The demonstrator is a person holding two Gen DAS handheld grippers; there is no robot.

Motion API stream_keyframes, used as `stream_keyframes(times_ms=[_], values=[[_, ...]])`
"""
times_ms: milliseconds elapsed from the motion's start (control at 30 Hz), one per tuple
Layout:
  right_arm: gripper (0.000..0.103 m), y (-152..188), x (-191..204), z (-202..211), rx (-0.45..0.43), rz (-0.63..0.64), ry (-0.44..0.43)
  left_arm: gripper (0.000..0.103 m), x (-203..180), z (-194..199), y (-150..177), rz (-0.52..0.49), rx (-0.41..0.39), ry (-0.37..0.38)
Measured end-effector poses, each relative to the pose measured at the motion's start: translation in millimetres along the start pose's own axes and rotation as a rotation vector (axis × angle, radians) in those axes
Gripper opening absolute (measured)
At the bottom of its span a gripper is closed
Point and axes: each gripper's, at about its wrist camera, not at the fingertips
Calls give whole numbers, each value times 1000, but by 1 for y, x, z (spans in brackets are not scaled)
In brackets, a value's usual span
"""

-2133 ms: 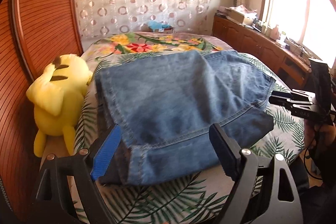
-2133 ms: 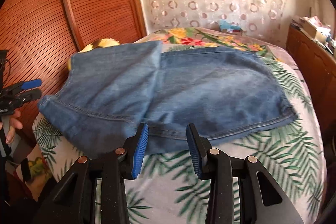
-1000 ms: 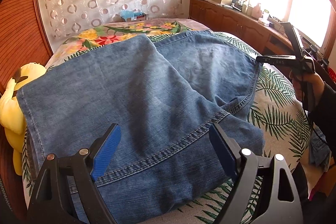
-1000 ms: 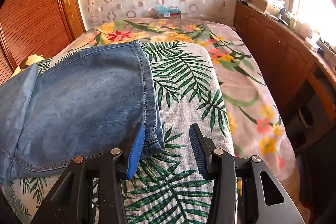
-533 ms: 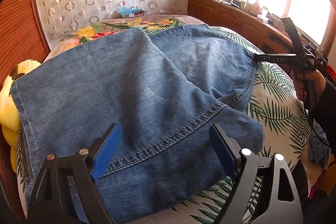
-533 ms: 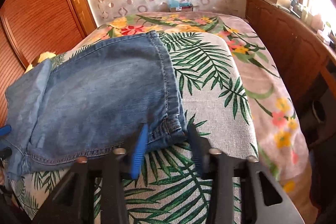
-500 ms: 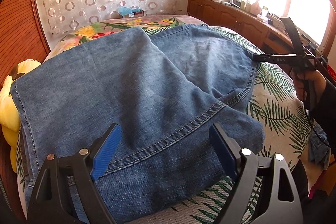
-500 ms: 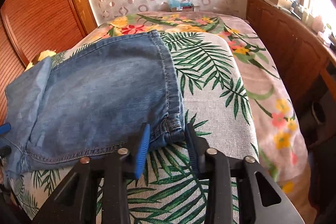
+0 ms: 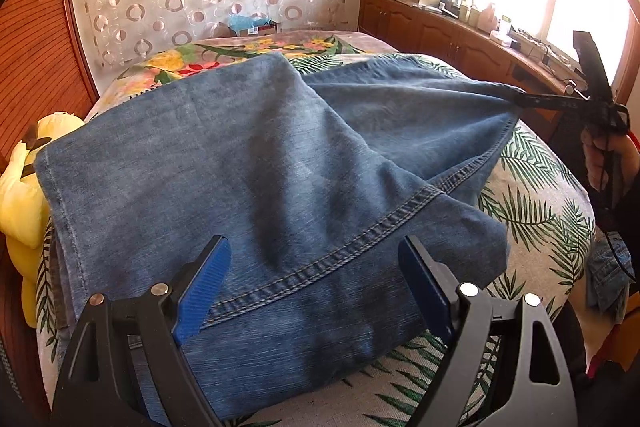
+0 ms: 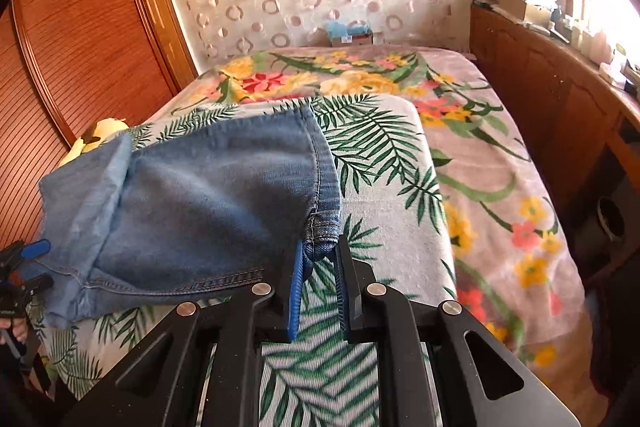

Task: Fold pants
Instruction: 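Move the right gripper to the jeans' hem and close on it, then lift the hem with the right gripper and fold it over the stack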

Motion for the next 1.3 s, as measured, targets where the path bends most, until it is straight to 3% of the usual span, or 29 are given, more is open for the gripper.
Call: stream_keyframes(times_ms=[233, 500, 1100, 1300], values=[[14, 8, 9, 15, -25, 23, 21, 86, 7, 5, 0, 10, -13, -2], [14, -14, 54, 18, -85, 89, -21, 86, 23, 15, 5, 38, -26, -24], [14, -45, 258, -7, -74, 399, -344, 86, 89, 70, 22, 113, -107, -113], [15, -37, 280, -30, 8, 437, -417, 86, 100, 74, 32, 123, -105, -131]])
Point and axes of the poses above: each gripper's, at about its wrist camera, not at the fingertips, and z roughly against the way its jaws point, x to its left, y to its underside, and after that the axes turned 8 degrees about -y, right-handed
